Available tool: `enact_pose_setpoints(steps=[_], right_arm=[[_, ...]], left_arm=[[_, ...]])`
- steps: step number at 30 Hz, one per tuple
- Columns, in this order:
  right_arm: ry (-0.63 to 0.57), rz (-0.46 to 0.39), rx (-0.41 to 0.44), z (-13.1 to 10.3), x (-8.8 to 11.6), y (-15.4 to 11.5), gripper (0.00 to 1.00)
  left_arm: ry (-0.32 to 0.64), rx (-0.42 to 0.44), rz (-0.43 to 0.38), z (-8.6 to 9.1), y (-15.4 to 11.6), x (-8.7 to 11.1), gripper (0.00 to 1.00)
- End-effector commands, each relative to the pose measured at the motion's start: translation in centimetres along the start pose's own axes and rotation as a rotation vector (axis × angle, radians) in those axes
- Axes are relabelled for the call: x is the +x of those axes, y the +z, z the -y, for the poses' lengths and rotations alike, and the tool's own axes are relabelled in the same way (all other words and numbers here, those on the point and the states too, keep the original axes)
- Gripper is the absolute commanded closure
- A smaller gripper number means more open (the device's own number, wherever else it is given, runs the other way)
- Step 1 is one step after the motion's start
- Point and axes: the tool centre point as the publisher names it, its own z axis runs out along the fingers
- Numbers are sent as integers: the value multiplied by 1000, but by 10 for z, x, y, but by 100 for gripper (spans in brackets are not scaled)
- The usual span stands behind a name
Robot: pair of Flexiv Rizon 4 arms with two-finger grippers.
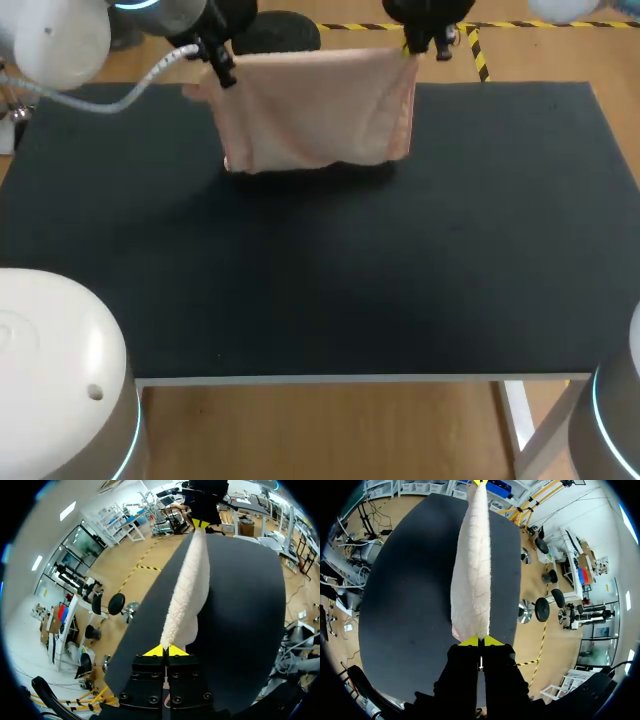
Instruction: Fold the towel
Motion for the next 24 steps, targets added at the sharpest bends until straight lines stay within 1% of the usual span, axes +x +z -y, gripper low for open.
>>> enact_pose_setpoints(steps=[1, 4, 9, 10, 12, 16, 18, 20, 24], right_arm=[[5, -33, 20, 1, 5, 20, 100], [13, -74, 40, 4, 14, 35, 100], [17, -122, 85, 12, 27, 63, 100], [19, -129, 94, 14, 28, 68, 100], [35, -142, 106, 19, 29, 79, 100], [57, -175, 135, 28, 29, 105, 100], [75, -193, 151, 32, 29, 119, 100], [92, -200, 162, 35, 29, 131, 100], [131, -202, 177, 40, 25, 151, 100]], left_arm=[[-11, -31, -59, -8, 20, 9, 100], [-30, -64, -129, -18, 42, 22, 100], [-19, -133, -235, -30, 77, 46, 100], [-25, -137, -260, -32, 83, 48, 100], [-14, -157, -283, -34, 95, 52, 100], [-4, -197, -320, -33, 122, 50, 100], [12, -215, -322, -32, 134, 47, 100], [24, -239, -310, -31, 146, 41, 100], [35, -255, -295, -28, 164, 25, 100]])
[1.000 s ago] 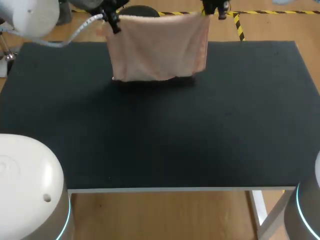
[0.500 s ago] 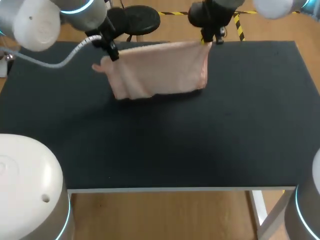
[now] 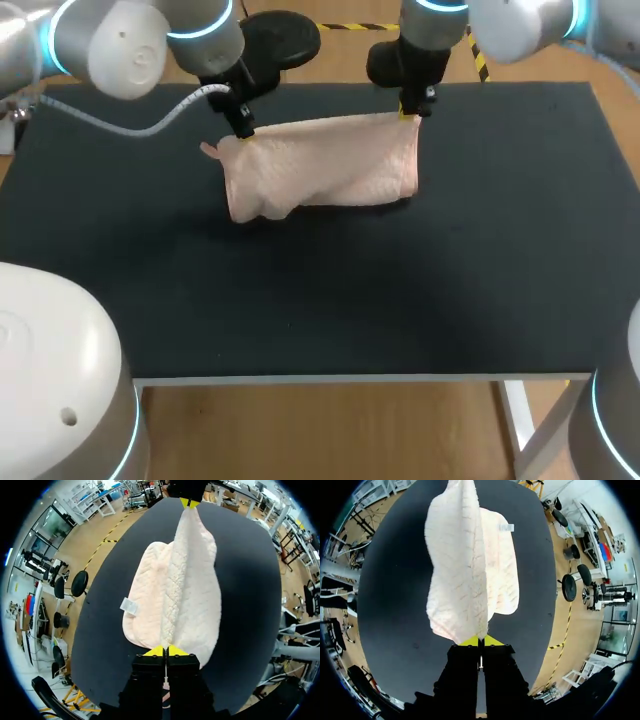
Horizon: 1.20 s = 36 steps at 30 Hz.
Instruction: Fold the towel
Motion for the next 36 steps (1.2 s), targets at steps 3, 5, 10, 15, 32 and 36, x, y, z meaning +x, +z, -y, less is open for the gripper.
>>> enact_pose_setpoints(steps=[3, 5, 10, 15, 32, 36], right_arm=[[47, -31, 21, -4, -23, 39, 100], [61, -37, 34, -2, -28, 45, 100], [86, -29, 45, -1, -40, 54, 100], [102, -20, 47, -1, -50, 58, 100], [199, 57, 87, 0, -59, 78, 0], [252, 96, 76, 6, -56, 68, 0]], left_arm=[[4, -68, -39, 18, 38, -34, 100], [14, -89, -34, 19, 46, -43, 100], [31, -130, -25, 19, 60, -59, 100], [33, -141, -25, 21, 70, -73, 100], [-52, -131, -17, 17, 81, -100, 51], [-89, -87, -41, 9, 69, -102, 0]])
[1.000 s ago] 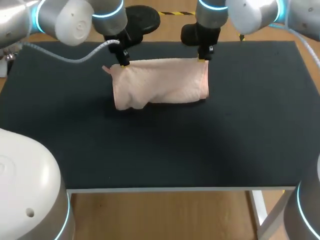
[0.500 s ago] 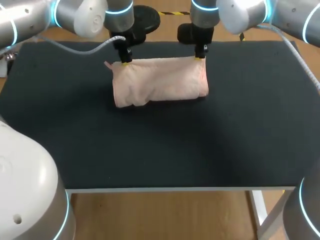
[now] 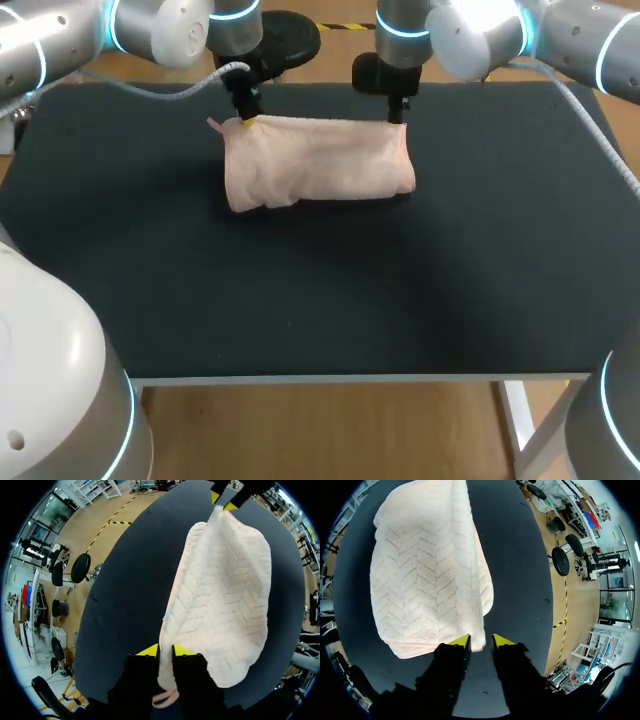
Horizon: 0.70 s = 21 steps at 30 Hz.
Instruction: Fold the towel
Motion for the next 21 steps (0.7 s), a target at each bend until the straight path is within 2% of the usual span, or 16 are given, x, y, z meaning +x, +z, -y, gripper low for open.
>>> enact_pose_setpoints(steps=[1, 6, 8, 9, 13, 16, 21], right_arm=[[46, 41, -21, 5, 2, -13, 0], [65, 55, -54, 13, 14, -38, 0], [60, 51, -63, 14, 20, -44, 0], [57, 46, -71, 15, 24, -48, 0], [62, 30, -97, 14, 32, -58, 0], [62, 31, -105, 13, 33, -64, 0], [67, 36, -119, 10, 32, -70, 0]], left_arm=[[-15, 51, -31, -12, -14, -2, 0], [-10, 135, -44, -23, -38, 13, 0], [-19, 193, -68, -25, -48, 19, 0], [-18, 210, -87, -25, -52, 23, 0], [12, 384, -238, -25, -70, 41, 0], [47, 488, -315, -24, -78, 51, 0], [93, 590, -399, -26, -88, 60, 0]])
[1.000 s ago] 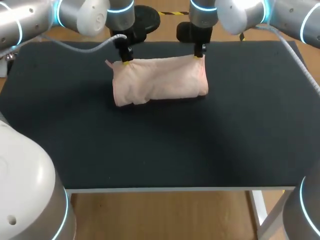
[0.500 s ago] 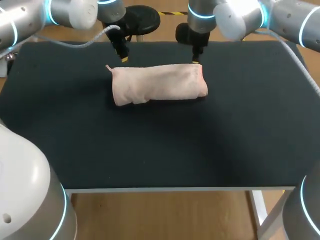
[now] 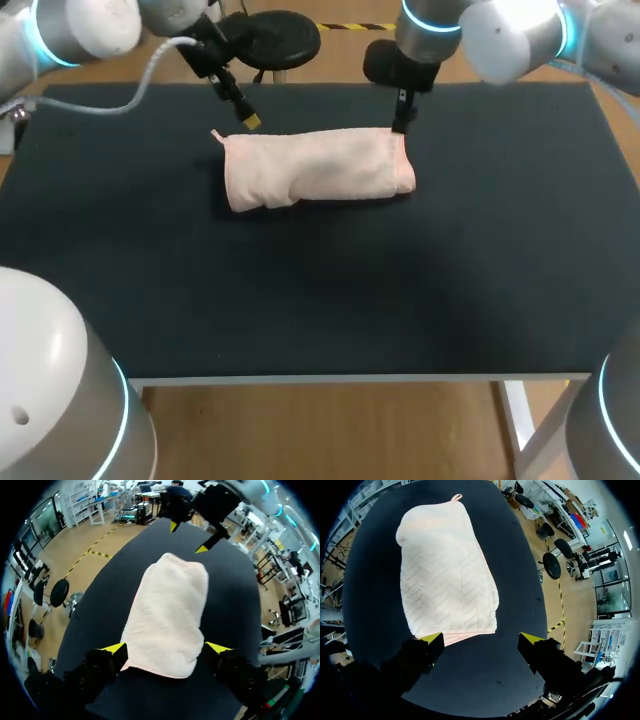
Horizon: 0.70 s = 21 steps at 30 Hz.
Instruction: Fold the towel
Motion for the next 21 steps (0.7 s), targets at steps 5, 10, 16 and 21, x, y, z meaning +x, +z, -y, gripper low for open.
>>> enact_pose_setpoints(steps=[5, 10, 16, 21], right_arm=[[5, 14, -12, -1, 0, -13, 0], [4, 20, -20, -4, 1, -17, 0], [-4, 21, -23, -5, 2, -20, 0], [-12, 21, -17, -4, 2, -22, 0]], left_arm=[[157, 310, -190, -13, -16, 14, 0], [223, 365, -289, -18, -22, 26, 0], [266, 449, -337, -21, -26, 33, 0], [363, 487, -315, -24, -28, 46, 0]])
